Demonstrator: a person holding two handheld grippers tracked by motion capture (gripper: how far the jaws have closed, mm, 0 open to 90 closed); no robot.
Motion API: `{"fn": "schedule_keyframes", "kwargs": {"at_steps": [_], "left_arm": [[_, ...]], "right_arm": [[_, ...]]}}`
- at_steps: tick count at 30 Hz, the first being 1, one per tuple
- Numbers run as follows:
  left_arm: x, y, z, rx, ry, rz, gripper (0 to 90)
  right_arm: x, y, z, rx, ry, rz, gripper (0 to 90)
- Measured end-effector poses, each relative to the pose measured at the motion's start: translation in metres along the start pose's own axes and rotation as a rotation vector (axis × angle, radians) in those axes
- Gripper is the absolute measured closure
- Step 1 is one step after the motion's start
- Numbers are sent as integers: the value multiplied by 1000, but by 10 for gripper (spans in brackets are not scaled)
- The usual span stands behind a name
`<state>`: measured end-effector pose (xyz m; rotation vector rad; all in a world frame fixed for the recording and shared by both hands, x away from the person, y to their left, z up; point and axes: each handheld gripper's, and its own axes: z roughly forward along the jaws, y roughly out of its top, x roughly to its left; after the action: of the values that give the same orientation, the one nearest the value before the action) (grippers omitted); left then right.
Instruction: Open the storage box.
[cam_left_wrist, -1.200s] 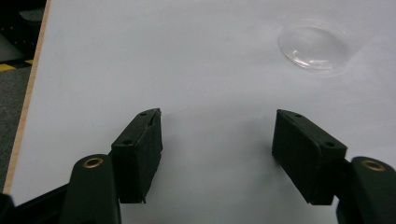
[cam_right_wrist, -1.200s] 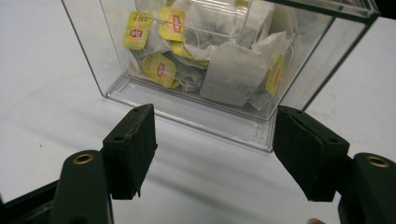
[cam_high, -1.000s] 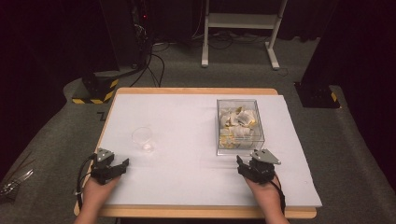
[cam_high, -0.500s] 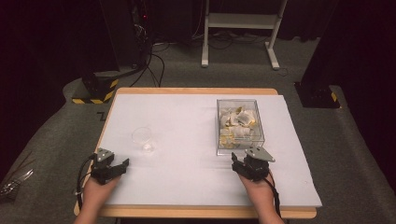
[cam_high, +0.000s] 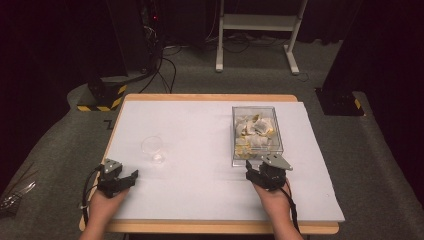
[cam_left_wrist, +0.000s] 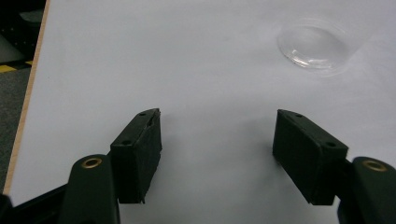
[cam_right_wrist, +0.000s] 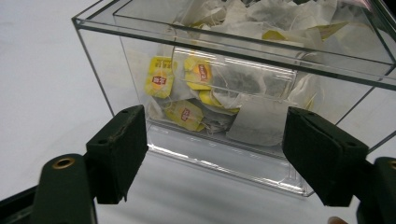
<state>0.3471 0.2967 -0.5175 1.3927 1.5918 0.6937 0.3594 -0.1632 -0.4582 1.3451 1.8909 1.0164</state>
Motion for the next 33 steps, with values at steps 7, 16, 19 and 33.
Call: {"fn": "schedule_keyframes", "kwargs": {"at_steps": [7, 16, 19, 33], "left_arm": [[0, 0, 0, 3, 0, 3, 328], [0, 0, 0, 2, -1, -1, 328], [0, 0, 0, 3, -2, -1, 327], [0, 0, 0, 3, -2, 1, 327]], "right_arm": [[4, 6, 4, -6, -15, 12, 174], [7, 9, 9, -11, -59, 24, 156], [6, 10, 12, -15, -83, 39, 165], [8, 16, 18, -17, -134, 100, 241]]}}
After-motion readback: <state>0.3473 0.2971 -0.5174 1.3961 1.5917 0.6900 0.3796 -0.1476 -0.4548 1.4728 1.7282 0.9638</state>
